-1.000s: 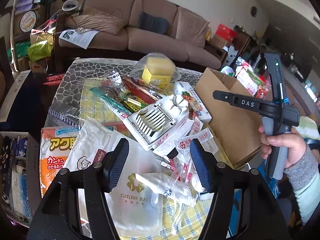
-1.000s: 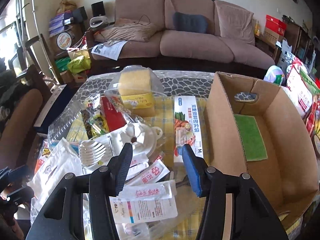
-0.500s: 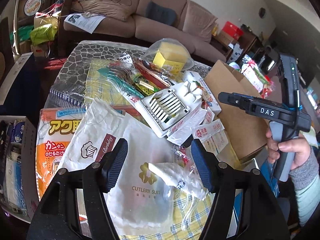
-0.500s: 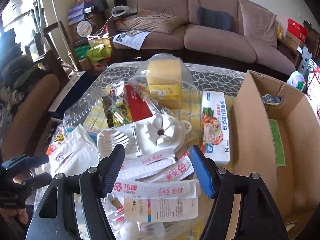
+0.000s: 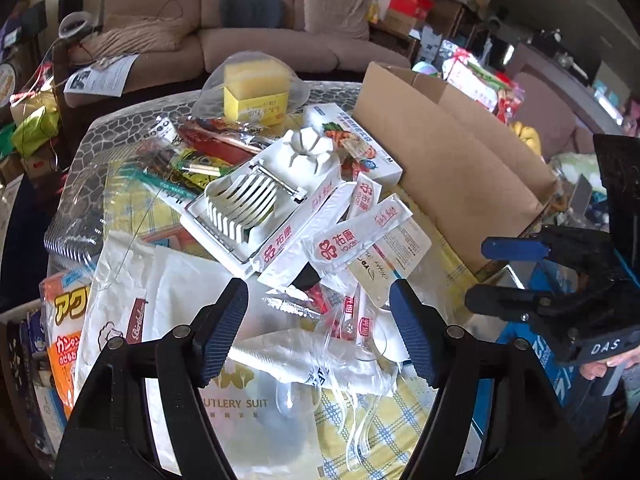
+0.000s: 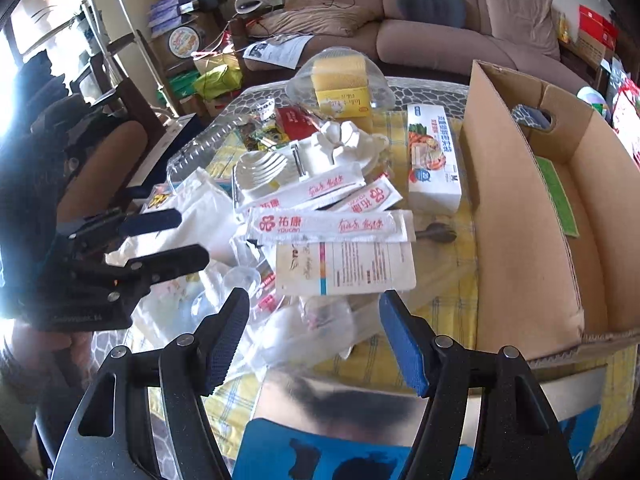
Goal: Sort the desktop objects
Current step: 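Lower the left gripper onto a white cutlery packet with pink print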
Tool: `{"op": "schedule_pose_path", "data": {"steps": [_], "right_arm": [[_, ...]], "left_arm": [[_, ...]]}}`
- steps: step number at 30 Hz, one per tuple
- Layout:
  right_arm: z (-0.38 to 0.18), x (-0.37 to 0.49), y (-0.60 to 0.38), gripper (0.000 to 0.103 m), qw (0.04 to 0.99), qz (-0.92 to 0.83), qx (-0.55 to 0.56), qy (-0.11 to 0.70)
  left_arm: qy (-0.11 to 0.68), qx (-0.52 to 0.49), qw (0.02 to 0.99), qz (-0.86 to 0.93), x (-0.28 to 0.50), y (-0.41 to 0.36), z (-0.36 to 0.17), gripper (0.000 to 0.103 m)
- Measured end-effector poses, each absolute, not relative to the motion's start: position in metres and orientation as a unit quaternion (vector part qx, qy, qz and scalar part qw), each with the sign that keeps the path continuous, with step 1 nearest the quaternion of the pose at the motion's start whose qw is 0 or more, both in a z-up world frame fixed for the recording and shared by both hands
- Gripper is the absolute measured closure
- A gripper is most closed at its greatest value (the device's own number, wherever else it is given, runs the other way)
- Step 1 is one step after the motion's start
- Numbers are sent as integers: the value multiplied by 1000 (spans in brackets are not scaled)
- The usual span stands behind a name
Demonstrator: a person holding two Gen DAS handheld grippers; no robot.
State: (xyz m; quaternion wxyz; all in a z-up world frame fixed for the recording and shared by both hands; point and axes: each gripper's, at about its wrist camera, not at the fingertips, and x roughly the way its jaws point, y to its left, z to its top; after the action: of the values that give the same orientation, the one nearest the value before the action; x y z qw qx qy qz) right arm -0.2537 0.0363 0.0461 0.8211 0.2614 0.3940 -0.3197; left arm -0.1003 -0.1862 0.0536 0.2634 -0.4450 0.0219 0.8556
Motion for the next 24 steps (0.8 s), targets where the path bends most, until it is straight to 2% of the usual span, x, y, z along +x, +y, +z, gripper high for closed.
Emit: {"op": "schedule_pose_path", "data": {"steps": [8,15,17,19,21,22,24], "right_arm": [[23,-277,42,33,806,-323,329,372],[20,-288,39,33,800,-333,349,357],[19,-290,38,33,798,-335,355,354],[18,-291,39,33,797,-335,360,352],[17,-292,40,33,795,-337,362,351],[16,-293,40,33,794,-338,364,350],[15,-294,40,33,793,-339,367,348]], "left_arm": [[176,-446,283,831,-125,-119,39,32],[219,-455,290,813,-140,-94,22,33],[223,-459,290,810,-143,-93,18,43],[220,-463,290,808,-144,-93,17,64],[208,-467,297,807,-144,-96,19,73],[205,-466,296,808,-143,-97,20,81],[195,-466,294,811,-141,-102,24,84]]}}
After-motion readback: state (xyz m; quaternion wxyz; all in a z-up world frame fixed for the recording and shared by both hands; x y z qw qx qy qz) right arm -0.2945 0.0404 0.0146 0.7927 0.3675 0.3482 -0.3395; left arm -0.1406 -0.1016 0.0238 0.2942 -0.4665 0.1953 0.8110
